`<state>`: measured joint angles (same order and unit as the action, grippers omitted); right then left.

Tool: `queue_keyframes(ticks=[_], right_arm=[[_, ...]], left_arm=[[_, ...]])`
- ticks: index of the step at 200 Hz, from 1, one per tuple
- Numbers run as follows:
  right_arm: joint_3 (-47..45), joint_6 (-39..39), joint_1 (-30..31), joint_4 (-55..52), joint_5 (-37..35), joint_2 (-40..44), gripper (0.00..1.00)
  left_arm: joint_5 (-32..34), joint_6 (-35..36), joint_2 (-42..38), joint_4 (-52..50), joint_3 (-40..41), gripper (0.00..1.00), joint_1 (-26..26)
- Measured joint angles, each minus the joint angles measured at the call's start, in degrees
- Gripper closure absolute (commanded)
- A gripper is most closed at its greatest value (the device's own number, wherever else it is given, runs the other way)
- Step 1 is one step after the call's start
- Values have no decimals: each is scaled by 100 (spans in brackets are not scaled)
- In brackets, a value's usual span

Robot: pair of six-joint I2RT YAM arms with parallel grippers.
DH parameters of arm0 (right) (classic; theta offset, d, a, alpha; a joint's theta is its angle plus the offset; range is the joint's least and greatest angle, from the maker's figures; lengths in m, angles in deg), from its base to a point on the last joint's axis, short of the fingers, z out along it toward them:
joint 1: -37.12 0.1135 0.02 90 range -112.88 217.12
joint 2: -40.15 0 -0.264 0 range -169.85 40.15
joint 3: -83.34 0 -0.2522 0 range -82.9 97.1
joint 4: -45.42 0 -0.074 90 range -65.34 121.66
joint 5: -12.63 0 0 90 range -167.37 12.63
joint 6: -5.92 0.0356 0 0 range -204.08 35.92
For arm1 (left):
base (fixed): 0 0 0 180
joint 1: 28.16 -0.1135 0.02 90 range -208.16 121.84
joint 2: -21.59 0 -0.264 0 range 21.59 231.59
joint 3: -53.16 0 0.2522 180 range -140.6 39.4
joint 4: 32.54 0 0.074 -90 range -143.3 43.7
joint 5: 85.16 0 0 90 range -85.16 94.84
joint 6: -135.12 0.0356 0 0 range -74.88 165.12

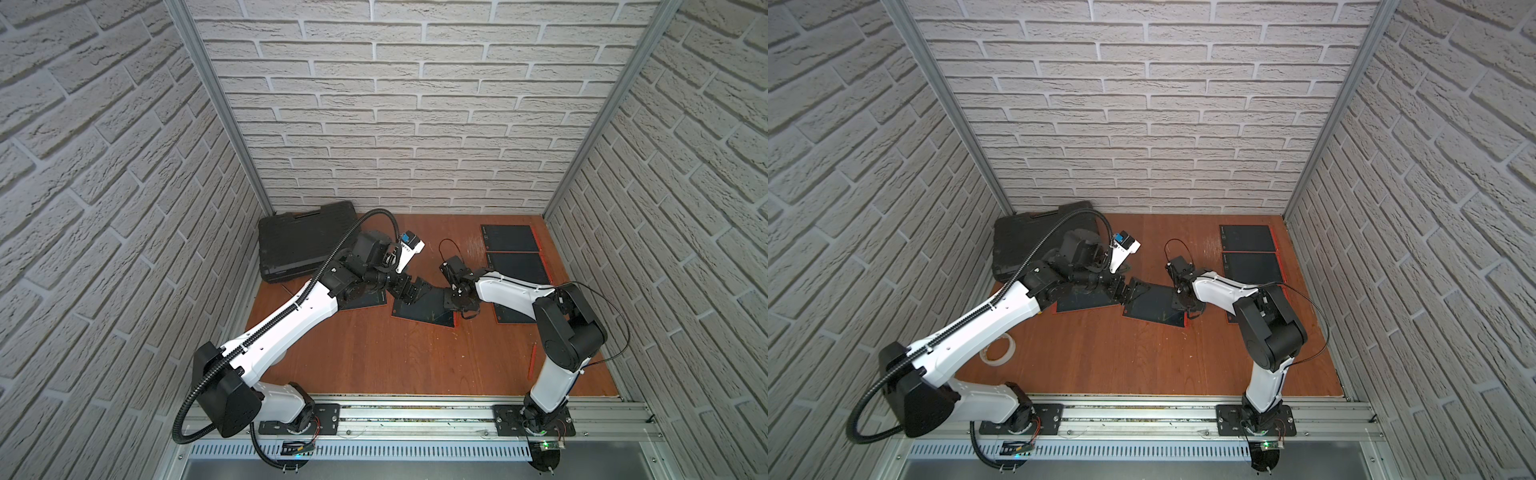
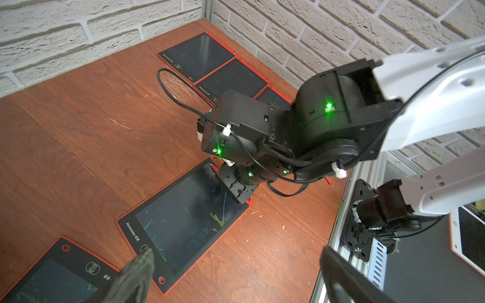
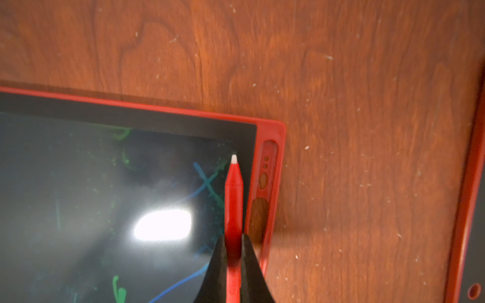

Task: Place the stylus back onto the writing tablet
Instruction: Adjust the stylus on the writing tablet.

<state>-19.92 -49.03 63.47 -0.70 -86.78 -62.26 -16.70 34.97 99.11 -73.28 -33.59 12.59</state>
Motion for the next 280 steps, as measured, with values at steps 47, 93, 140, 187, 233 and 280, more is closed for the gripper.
queue_keyframes(ticks=[47, 93, 140, 187, 233, 280], right_arm=[[-122, -76, 0, -44, -17, 439, 90], [-157, 223, 0, -214, -243, 699, 89], [-155, 407, 0, -262, -323, 557, 89], [-146, 372, 0, -256, -297, 354, 88], [-116, 358, 0, -254, -275, 291, 84], [-94, 354, 0, -243, -275, 284, 82]], left_arm=[[-4, -2, 0, 0, 0, 2, 0], [-50, -15, 2, 0, 0, 2, 0], [-70, -17, 2, 0, 0, 2, 0], [-107, -20, 2, 0, 0, 2, 0], [-151, -24, 2, 0, 0, 2, 0], [-153, -24, 2, 0, 0, 2, 0]])
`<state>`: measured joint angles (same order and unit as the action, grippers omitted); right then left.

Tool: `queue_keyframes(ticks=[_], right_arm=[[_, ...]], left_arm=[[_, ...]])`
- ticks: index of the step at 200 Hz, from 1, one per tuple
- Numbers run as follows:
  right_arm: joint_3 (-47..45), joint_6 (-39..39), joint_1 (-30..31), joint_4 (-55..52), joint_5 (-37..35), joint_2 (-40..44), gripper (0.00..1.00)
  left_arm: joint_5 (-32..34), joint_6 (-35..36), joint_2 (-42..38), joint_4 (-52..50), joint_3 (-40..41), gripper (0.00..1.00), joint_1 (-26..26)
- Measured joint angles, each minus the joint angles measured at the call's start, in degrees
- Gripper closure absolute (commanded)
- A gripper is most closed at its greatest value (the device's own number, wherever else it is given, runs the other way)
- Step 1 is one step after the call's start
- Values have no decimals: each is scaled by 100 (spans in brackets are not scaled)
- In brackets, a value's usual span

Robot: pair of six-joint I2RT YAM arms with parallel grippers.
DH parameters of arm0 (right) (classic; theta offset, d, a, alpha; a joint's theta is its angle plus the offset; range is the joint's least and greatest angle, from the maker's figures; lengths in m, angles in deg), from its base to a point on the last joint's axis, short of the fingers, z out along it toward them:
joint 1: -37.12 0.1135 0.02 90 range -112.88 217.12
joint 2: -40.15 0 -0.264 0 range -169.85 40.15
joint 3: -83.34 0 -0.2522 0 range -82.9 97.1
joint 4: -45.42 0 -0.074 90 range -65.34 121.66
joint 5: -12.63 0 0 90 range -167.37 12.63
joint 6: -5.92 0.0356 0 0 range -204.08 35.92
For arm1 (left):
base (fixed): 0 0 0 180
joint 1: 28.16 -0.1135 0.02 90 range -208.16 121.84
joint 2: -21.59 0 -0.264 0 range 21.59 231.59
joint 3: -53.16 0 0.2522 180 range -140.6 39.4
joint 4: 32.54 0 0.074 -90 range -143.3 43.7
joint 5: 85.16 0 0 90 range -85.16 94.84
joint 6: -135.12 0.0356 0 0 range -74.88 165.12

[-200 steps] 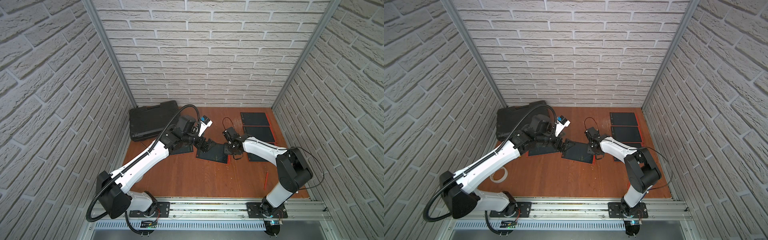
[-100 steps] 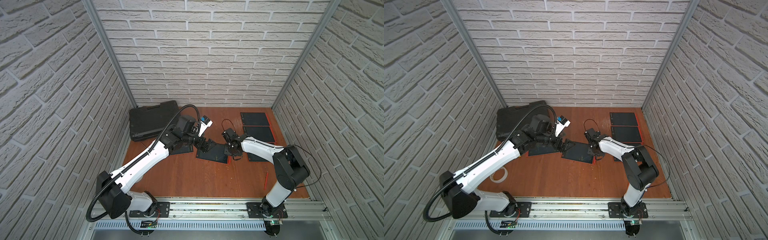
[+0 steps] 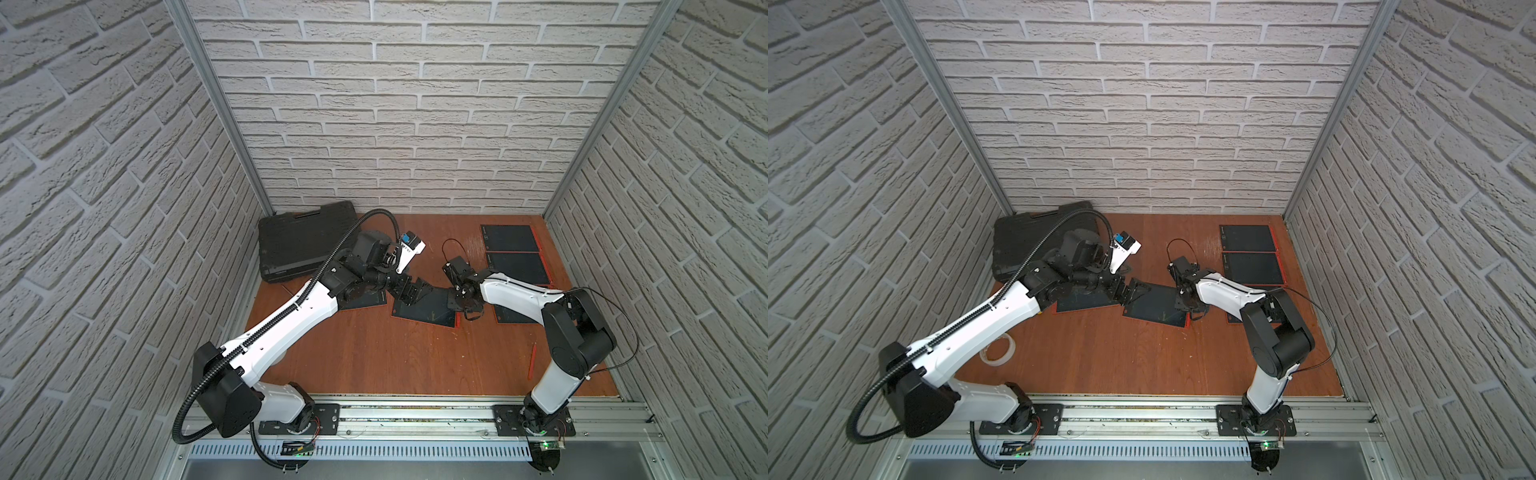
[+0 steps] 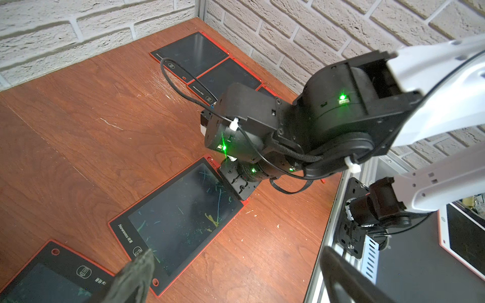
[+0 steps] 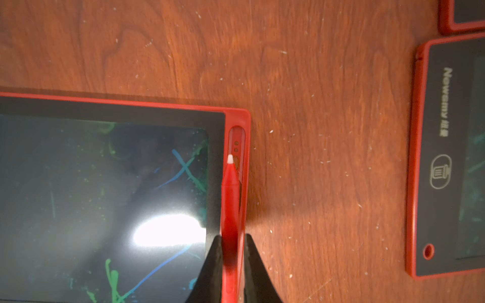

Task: Place the stylus back onto the writing tablet
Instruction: Adjust the stylus on the writing tablet.

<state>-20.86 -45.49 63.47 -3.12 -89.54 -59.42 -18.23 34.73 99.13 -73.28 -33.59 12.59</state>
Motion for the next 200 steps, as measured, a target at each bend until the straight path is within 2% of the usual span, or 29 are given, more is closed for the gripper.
queue_keyframes(ticks=[87, 200], right_arm=[[0, 7, -2, 7, 0, 0, 82], [0, 105, -129, 120, 175, 0, 91]], left_arm=[[-24, -17, 0, 0, 0, 2, 0], [-42, -17, 0, 0, 0, 2, 0]])
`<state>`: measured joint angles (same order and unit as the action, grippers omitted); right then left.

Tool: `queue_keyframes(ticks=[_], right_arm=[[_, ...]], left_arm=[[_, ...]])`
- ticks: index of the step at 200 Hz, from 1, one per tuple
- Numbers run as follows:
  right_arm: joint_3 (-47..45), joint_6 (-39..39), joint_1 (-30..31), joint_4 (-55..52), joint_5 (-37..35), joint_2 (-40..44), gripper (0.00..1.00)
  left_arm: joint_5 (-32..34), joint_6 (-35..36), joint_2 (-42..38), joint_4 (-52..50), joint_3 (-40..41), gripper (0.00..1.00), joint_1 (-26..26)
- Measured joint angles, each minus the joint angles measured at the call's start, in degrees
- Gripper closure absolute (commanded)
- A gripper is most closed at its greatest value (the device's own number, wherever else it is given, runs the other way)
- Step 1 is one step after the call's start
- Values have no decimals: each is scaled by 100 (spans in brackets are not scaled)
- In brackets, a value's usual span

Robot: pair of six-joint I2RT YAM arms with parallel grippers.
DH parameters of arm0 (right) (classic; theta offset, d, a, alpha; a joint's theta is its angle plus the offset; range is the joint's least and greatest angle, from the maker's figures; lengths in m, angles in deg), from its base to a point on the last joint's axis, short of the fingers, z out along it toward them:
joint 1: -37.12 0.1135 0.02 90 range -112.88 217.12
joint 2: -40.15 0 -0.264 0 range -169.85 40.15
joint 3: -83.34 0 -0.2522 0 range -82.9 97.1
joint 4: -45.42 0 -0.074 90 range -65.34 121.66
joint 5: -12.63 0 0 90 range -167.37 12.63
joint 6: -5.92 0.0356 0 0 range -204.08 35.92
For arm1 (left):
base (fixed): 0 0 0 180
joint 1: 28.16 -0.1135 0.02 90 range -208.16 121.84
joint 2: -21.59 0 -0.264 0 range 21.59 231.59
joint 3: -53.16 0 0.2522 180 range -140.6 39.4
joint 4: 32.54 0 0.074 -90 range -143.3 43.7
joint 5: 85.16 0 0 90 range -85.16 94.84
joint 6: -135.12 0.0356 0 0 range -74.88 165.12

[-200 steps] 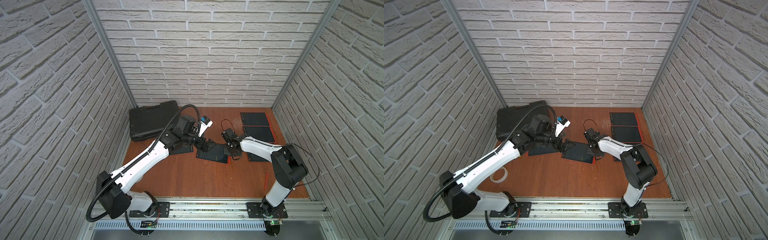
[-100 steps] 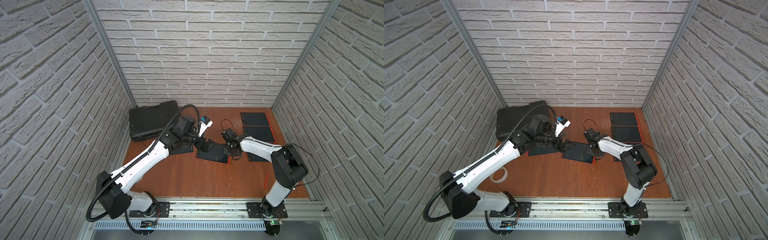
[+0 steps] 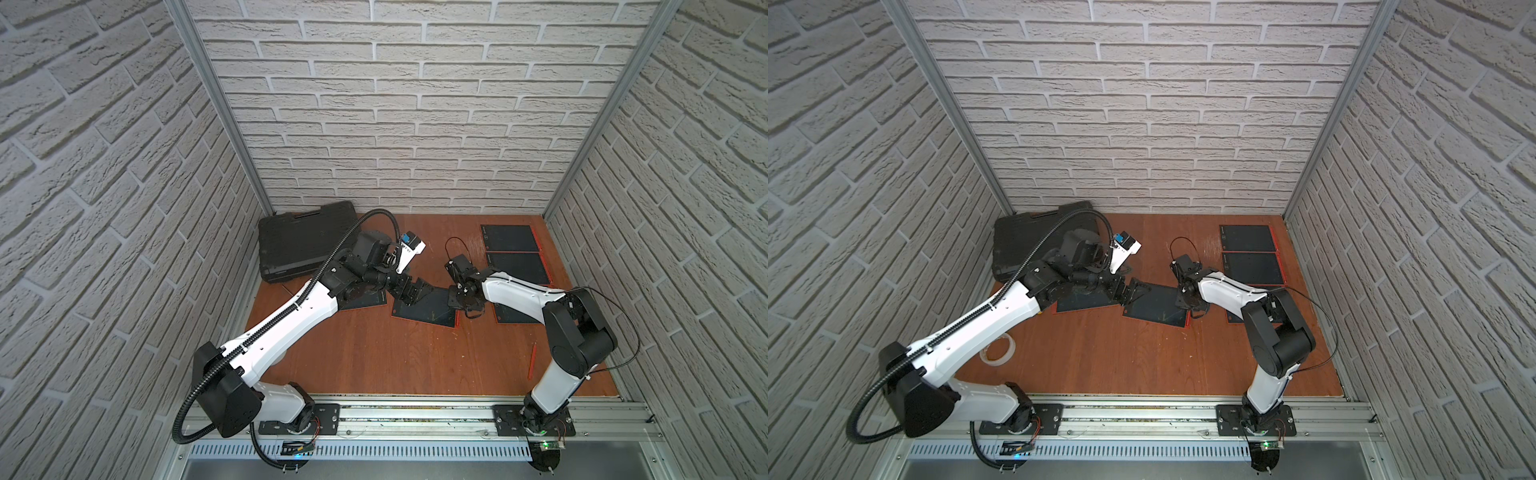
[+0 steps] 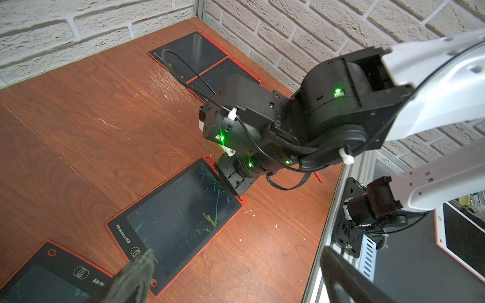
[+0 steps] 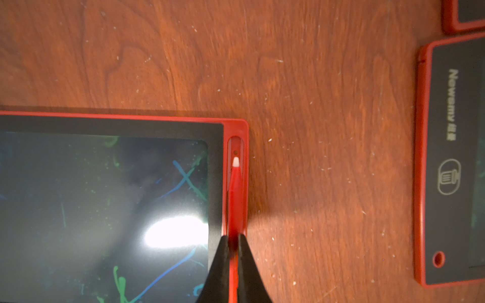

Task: Place the stylus back onto the writing tablet
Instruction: Adjust the stylus on the writing tablet.

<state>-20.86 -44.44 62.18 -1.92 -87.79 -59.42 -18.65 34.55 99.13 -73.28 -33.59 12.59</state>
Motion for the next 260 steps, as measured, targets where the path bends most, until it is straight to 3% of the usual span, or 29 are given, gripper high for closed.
queue_keyframes(ticks=[118, 210, 260], right_arm=[[-44, 0, -15, 52, 35, 31, 95], [-1062, -304, -17, 308, 501, 1508, 97], [-1049, -525, -24, 308, 544, 1360, 97]], left_arm=[[-11, 0, 0, 0, 0, 2, 0], [-192, -170, -2, 138, 0, 2, -74], [-190, -219, -2, 179, 48, 2, -83]])
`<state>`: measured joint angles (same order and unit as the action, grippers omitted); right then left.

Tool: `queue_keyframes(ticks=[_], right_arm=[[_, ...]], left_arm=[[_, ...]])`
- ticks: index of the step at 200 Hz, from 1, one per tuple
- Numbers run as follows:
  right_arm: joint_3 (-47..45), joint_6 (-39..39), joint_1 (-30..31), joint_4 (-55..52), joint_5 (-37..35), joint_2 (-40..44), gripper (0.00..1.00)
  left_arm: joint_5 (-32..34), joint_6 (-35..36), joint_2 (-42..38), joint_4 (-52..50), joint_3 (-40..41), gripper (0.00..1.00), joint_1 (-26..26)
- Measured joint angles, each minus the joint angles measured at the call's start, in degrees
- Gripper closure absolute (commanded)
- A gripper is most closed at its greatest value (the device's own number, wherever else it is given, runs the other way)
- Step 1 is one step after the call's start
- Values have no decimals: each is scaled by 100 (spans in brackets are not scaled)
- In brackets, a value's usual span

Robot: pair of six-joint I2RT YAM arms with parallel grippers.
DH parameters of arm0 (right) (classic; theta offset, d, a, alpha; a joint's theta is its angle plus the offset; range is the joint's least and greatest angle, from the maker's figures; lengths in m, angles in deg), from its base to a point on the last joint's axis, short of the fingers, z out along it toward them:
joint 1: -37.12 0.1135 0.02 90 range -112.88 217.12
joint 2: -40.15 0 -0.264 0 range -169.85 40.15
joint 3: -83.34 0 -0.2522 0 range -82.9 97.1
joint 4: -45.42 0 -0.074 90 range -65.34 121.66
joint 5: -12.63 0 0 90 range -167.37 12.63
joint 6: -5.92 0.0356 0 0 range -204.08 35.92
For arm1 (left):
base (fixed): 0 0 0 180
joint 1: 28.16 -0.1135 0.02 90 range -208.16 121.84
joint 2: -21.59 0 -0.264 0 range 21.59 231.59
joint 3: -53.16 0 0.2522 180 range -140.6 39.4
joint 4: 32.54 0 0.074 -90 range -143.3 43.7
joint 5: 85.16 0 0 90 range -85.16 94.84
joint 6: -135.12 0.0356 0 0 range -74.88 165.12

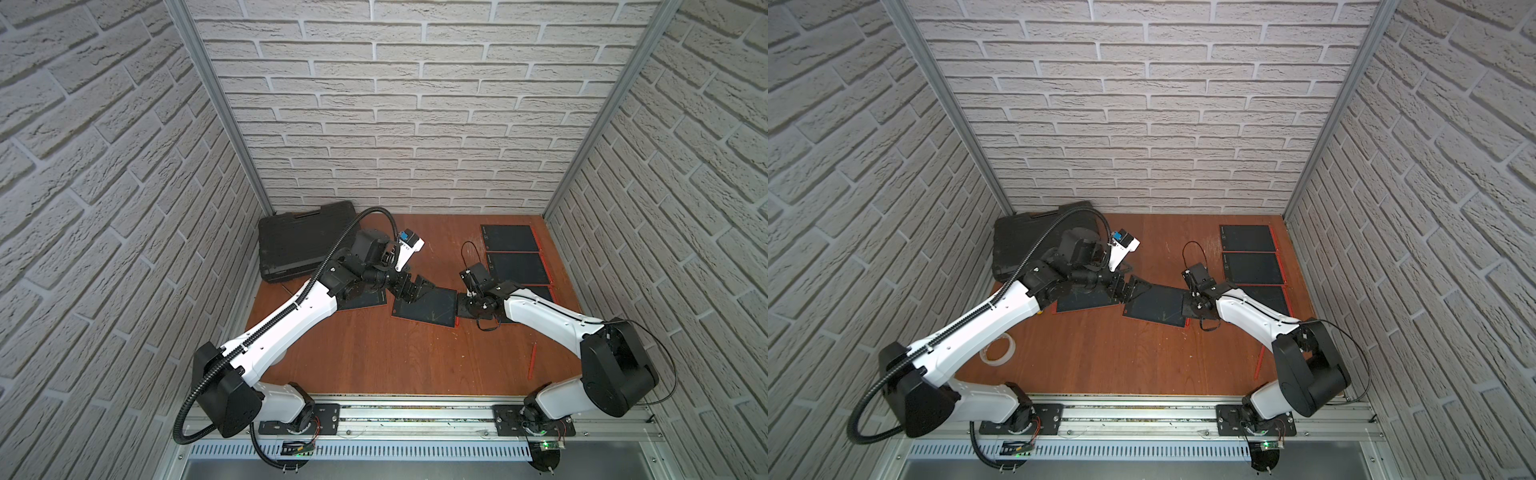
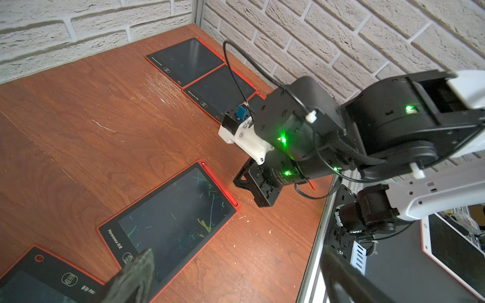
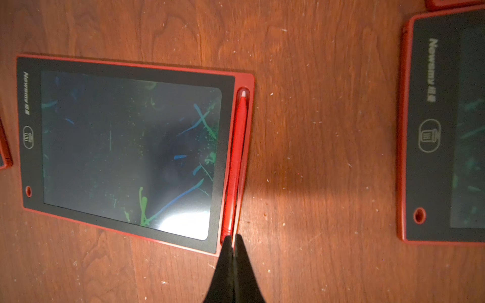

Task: Place the stylus back onto the writing tablet
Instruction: Adjust the stylus on the writing tablet.

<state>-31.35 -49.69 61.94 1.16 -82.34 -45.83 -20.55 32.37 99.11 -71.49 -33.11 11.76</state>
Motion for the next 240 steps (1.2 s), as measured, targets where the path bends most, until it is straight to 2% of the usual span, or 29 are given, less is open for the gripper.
queue_keyframes(ticks=[71, 131, 240], right_arm=[[673, -79, -72, 79, -33, -1080, 97], [769, -42, -120, 28, -313, -1143, 97], [804, -39, -144, -15, -286, -1403, 97]], left_arm=[[0, 2, 0, 7, 4, 2, -4], [0, 2, 0, 7, 4, 2, -4], [-39, -35, 2, 4, 4, 2, -4]])
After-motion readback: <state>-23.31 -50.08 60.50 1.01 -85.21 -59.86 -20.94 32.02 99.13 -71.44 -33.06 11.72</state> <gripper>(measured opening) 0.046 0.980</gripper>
